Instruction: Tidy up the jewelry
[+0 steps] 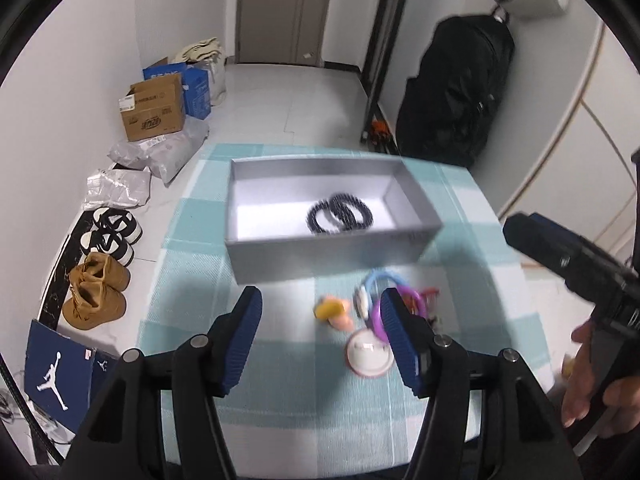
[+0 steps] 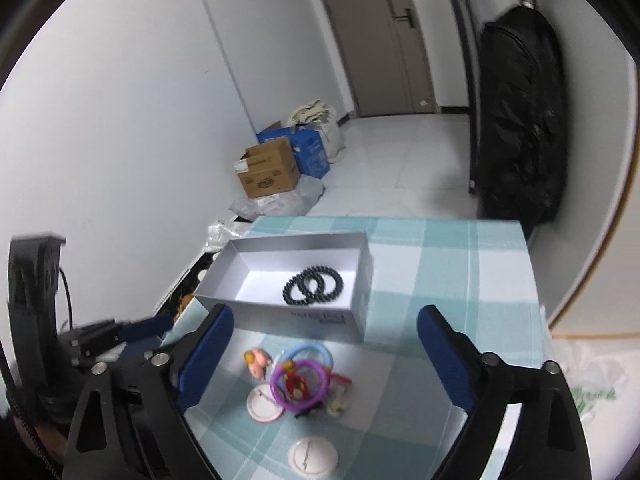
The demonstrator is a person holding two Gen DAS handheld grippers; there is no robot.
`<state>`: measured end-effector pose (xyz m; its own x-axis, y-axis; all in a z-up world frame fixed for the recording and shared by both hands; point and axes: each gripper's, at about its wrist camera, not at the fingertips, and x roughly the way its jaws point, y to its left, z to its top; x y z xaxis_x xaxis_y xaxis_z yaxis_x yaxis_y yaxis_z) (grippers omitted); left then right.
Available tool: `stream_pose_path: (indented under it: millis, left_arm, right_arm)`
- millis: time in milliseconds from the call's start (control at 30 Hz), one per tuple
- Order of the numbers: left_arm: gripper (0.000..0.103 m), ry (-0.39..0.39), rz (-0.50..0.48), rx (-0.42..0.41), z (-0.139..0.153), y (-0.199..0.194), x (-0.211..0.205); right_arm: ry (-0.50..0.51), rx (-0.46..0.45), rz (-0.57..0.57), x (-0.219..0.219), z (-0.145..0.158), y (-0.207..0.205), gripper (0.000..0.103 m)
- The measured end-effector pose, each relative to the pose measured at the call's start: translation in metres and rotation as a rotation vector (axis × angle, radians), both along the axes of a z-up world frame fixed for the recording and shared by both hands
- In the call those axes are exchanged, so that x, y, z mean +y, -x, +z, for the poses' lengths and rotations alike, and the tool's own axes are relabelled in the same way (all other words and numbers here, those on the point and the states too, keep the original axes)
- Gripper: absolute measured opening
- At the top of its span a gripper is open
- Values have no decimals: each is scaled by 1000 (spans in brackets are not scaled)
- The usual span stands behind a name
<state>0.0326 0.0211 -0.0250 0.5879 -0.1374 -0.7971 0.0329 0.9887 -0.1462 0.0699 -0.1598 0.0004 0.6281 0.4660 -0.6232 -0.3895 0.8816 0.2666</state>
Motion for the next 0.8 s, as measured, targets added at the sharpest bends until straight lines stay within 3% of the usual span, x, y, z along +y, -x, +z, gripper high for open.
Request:
stream_pose_path:
  millis: [100,367,500,800]
  left_arm:
    - [58,-11,-27,35,-9,-1,-4]
    - [59,76,-151,193,-34,-2,-20]
    - [59,2,-189,207,-43,-3,-36]
    - [59,-30,-187,231,-55,-9,-43]
  right_arm:
    - [15,32,-23,-5,-7,2,97]
    - [-12,73,-47,-24,-12,12,97]
    - [-22,84,-54,-28,-13,15,97]
    - [-5,131,-43,-28,-28,23,97]
